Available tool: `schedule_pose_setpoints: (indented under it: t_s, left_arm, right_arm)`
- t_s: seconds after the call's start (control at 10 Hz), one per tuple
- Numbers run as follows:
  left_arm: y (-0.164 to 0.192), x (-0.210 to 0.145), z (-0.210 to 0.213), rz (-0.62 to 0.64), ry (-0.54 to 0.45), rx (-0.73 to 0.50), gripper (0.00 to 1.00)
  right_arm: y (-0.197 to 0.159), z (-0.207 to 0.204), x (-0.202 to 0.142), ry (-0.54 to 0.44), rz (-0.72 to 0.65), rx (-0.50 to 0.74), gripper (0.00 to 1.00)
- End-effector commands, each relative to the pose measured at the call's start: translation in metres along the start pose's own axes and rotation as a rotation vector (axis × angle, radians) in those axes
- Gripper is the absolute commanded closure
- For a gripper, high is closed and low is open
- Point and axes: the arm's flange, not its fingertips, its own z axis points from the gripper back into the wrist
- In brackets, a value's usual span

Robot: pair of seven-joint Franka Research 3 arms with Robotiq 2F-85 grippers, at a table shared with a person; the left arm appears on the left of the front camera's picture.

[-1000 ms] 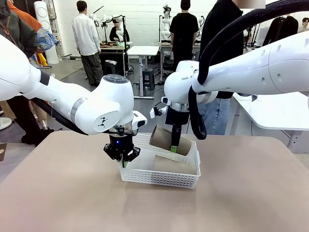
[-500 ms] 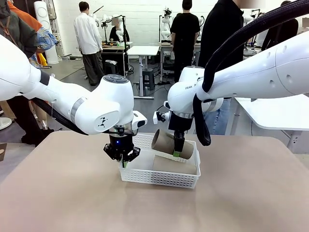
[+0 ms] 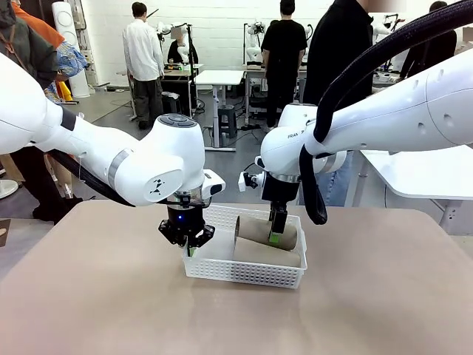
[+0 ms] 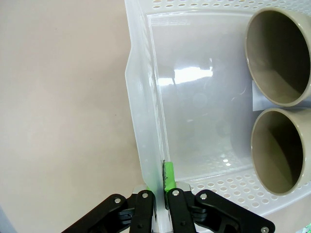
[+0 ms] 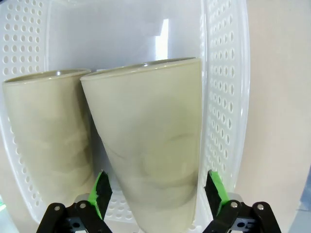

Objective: Clean and organize the cups into the basket.
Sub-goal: Pick up the Reusable plastic cup from the right side of the table and stack it inside the Organizing basket in the center of the table.

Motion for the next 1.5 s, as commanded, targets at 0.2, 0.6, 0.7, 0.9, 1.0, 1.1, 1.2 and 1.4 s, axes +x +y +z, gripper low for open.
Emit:
schedule_pose_setpoints:
  t_s: [0.2, 0.6, 0.7, 0.9, 1.0, 1.1, 1.2, 1.4]
  left_arm:
    - [-0.001, 0.000, 0.001, -0.007, -0.010, 0.014, 1.00]
    - [-0.001, 0.000, 0.001, -0.007, -0.010, 0.014, 1.00]
    - [-0.001, 0.000, 0.001, -0.007, -0.010, 0.014, 1.00]
    - [-0.001, 0.000, 0.001, -0.007, -0.010, 0.014, 1.00]
    - [-0.001, 0.000, 0.001, -0.007, -0.010, 0.014, 1.00]
    - [-0.001, 0.000, 0.001, -0.007, -0.010, 0.014, 1.00]
    - [-0.001, 0.000, 0.001, -0.007, -0.010, 0.014, 1.00]
    - [-0.001, 0.000, 0.001, -0.007, -0.010, 0.014, 1.00]
  right_arm:
    - [0.030, 0.030, -0.031, -0.123, 0.060, -0.055, 0.00]
    - [0.109, 0.092, -0.102, -0.382, 0.141, -0.119, 0.00]
    - [0.114, 0.093, -0.129, -0.477, 0.113, -0.119, 0.00]
    - [0.121, 0.088, -0.165, -0.529, 0.045, -0.135, 0.00]
    - [0.124, 0.087, -0.182, -0.558, 0.019, -0.148, 0.00]
    - [0.123, 0.086, -0.191, -0.573, -0.002, -0.155, 0.00]
    - [0.120, 0.083, -0.197, -0.570, -0.029, -0.152, 0.00]
    - [0.118, 0.087, -0.202, -0.544, -0.026, -0.145, 0.00]
